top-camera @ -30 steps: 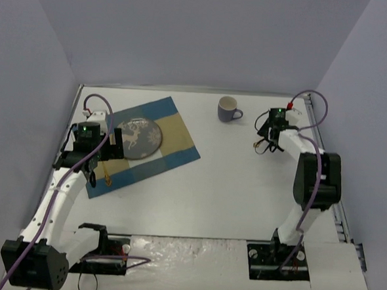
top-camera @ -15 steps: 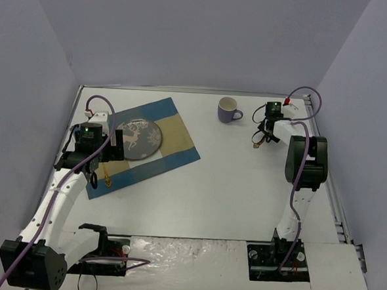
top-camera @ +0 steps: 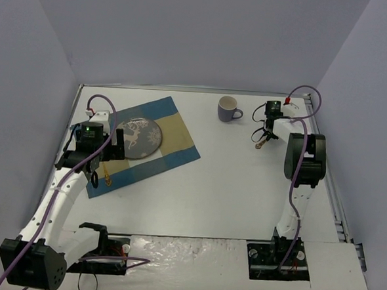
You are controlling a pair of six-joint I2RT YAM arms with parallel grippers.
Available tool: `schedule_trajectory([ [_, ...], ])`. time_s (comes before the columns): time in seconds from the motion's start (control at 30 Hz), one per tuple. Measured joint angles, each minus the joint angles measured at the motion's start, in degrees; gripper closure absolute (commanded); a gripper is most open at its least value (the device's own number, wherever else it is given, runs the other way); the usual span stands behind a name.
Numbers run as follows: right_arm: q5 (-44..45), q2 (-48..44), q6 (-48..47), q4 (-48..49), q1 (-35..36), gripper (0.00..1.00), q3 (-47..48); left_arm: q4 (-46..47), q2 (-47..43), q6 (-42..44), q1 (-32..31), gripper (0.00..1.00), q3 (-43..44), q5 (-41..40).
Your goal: Set the dinner table for one person
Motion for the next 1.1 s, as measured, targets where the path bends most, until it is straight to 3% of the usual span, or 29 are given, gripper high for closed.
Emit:
schedule_trajectory([
  [0.1,0.7,0.2,-0.7,-0.5,0.0,1.00,0.3,0.0,-0.1,0.0,-0.1,0.03,0.0,0.0],
  [0.33,1.2,-0.3,-2.5,0.1,0.0,1.00,-0.8,0.0,-0.4,0.0,-0.2,0.03,0.0,0.0],
  [0.6,0.1,-12.1,-10.8,1.3,1.9,1.00,-15.7,0.0,-0.9,0.0,-0.2,0.03,0.0,0.0],
  [0.9,-3.2,-26.9,-22.9,3.6,17.9,1.00,-21.1,0.0,-0.9,0.0,-0.2,0.03,0.0,0.0],
  [1.1,-10.0,-26.5,-32.8,5.3,28.4,1.00,-16.4,0.0,-1.2,0.0,-0.2,0.03,0.0,-0.3],
])
